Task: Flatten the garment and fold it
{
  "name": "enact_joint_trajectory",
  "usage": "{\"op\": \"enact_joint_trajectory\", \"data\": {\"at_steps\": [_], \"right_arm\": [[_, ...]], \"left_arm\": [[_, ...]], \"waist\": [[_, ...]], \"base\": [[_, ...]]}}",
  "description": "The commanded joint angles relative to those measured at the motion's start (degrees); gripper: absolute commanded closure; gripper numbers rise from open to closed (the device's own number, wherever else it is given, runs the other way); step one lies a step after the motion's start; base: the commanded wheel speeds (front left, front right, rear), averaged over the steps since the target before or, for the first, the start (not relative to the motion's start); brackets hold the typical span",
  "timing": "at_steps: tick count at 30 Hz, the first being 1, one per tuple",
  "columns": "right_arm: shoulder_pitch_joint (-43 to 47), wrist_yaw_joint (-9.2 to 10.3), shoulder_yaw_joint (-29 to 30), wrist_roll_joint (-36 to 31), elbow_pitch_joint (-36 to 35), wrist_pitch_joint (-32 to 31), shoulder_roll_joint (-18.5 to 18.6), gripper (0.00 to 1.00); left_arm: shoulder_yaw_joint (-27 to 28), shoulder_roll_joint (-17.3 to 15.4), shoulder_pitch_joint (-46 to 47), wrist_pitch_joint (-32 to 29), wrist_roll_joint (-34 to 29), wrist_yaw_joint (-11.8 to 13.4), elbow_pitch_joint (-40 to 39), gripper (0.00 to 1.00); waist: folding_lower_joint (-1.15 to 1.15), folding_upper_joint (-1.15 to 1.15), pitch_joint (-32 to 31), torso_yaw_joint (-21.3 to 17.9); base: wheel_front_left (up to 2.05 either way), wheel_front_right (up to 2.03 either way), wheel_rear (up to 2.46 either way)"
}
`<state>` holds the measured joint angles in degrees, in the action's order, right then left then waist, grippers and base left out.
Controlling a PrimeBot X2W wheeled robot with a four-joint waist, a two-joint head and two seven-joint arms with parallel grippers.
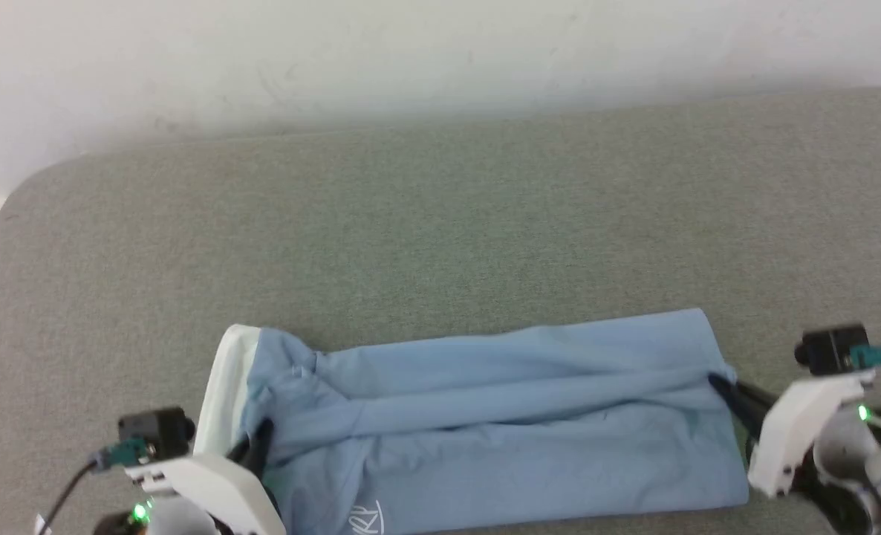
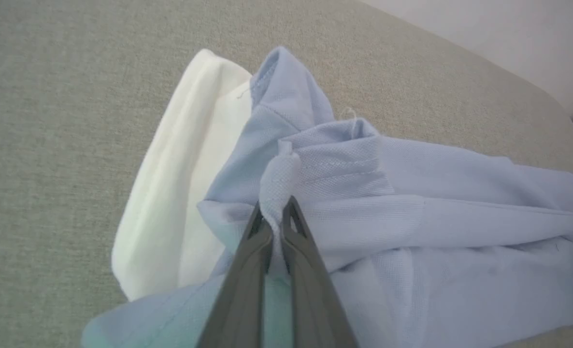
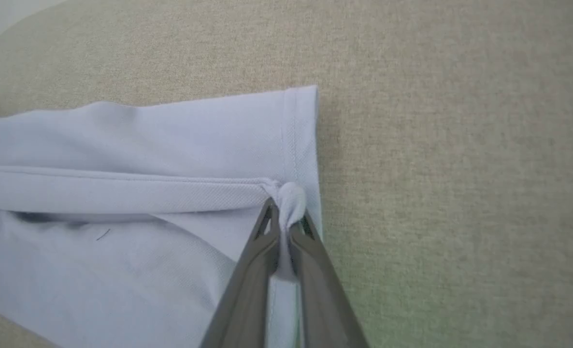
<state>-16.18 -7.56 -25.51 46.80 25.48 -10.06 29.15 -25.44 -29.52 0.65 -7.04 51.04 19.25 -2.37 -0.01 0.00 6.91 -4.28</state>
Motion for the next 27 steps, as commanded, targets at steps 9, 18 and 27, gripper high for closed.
{"op": "enact_joint_trajectory", "data": {"at_steps": [9,18,27], "right_arm": [[13.3,0.08,10.3,-3.9,-8.0,0.8,-3.4,0.0],[18.3,0.08,26.2,-9.1,-21.5,-5.6,-7.7,0.0],[12.9,0.08,26.3,-10.9,-16.0,-20.8,-8.7,0.0]], "left_arm": [[1.7,1.2,-3.7,7.2,-0.8,0.2,0.2,0.0],[5.1,2.8,-0.9,20.6,-8.9,1.1,-1.9,0.0],[8.7,8.0,2.1,22.0,-22.2,-0.3,-5.8,0.0]], "waist": [[0.01,0.0,-0.6,-0.4],[0.01,0.0,0.0,0.8],[0.01,0.0,1.9,5.6]], "base": [[0.0,0.0,0.0],[0.0,0.0,0.0],[0.0,0.0,0.0]]}}
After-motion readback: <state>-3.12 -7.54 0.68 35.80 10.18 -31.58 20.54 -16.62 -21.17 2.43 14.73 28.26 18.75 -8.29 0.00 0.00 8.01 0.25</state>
